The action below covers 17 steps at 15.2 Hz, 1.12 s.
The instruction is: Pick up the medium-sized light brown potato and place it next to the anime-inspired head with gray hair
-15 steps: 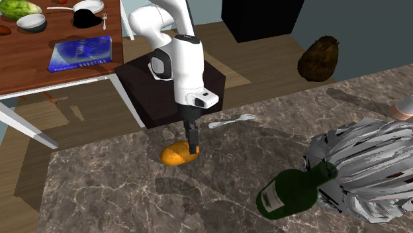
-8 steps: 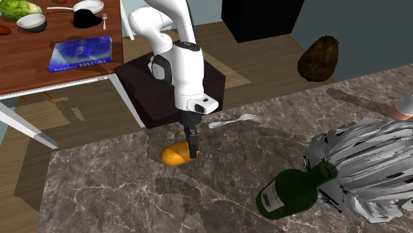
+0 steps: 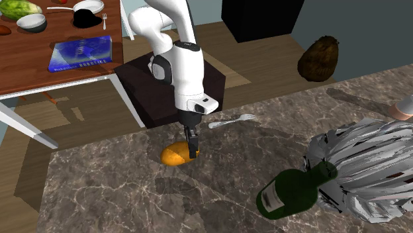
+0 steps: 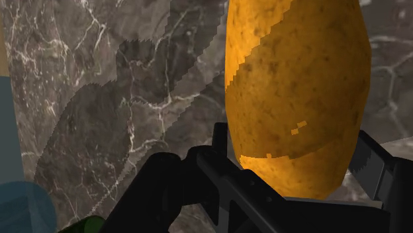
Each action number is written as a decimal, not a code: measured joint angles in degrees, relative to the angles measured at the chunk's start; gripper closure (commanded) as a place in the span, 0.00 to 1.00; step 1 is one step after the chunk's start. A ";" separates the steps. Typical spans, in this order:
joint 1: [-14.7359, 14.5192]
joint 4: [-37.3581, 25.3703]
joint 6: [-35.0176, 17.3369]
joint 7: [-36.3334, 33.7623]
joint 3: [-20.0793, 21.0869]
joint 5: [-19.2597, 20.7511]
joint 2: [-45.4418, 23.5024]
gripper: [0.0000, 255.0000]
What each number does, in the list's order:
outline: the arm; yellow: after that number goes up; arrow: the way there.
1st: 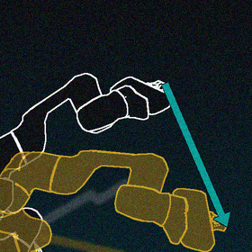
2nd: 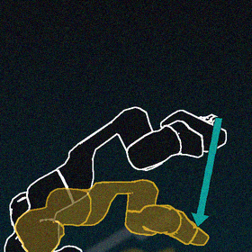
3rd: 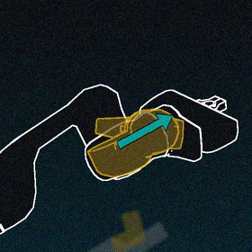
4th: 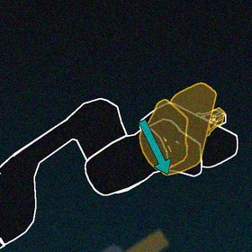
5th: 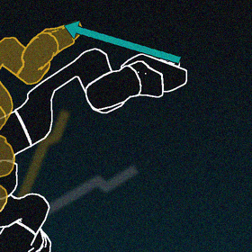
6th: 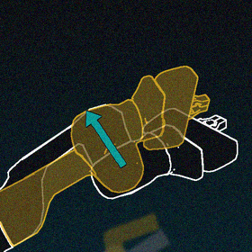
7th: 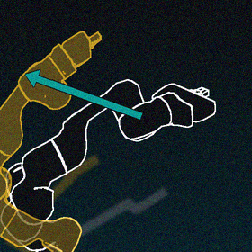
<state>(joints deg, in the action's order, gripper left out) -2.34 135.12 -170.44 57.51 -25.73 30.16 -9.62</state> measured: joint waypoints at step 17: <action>0.05 -1.31 8.45 4.56 1.30 -3.12 7.32 1.00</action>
<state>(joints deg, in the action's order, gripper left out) -2.28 133.82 -161.99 62.07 -24.43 27.05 -2.30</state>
